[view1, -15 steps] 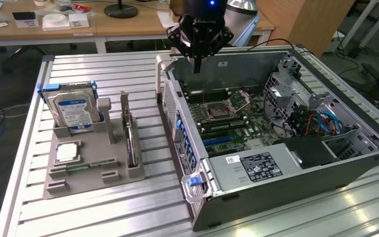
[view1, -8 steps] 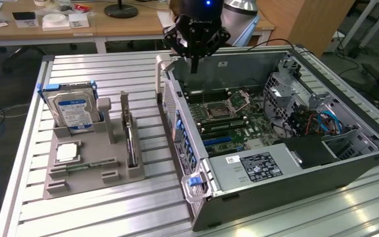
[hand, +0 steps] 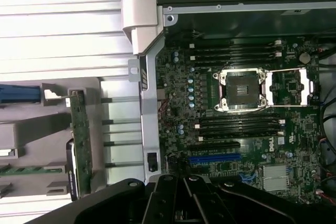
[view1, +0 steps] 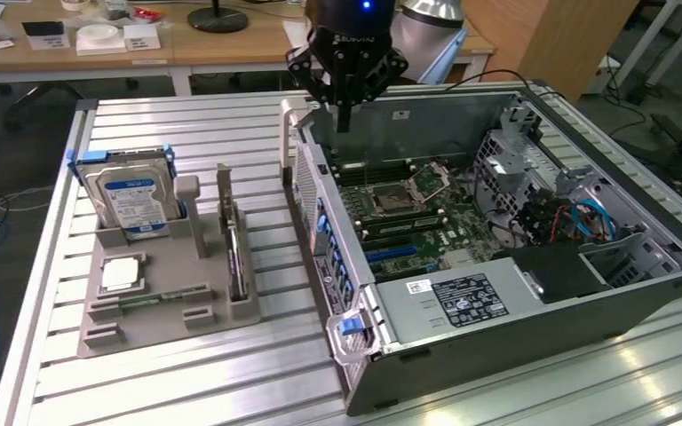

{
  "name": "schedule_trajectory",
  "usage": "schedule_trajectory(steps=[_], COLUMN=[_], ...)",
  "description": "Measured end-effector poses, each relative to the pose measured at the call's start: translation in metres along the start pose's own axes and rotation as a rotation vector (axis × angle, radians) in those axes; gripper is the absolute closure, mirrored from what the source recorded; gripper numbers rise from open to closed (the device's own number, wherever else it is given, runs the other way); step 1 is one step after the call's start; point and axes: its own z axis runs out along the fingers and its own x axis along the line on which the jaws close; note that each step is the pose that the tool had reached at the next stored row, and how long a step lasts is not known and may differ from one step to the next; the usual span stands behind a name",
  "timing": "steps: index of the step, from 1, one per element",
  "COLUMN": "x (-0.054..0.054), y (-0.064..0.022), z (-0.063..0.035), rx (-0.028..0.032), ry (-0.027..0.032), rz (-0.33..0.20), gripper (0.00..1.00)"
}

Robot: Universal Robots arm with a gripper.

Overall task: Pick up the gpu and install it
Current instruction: 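Reach for the gpu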

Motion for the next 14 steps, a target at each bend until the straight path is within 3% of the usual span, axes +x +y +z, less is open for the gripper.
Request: schedule_trajectory(steps=[14], x=[0.015], y=[-0.0012], z=[0.0000], rx=[0.0000], ry=[0.0000], rz=[0.000], gripper=[0.89])
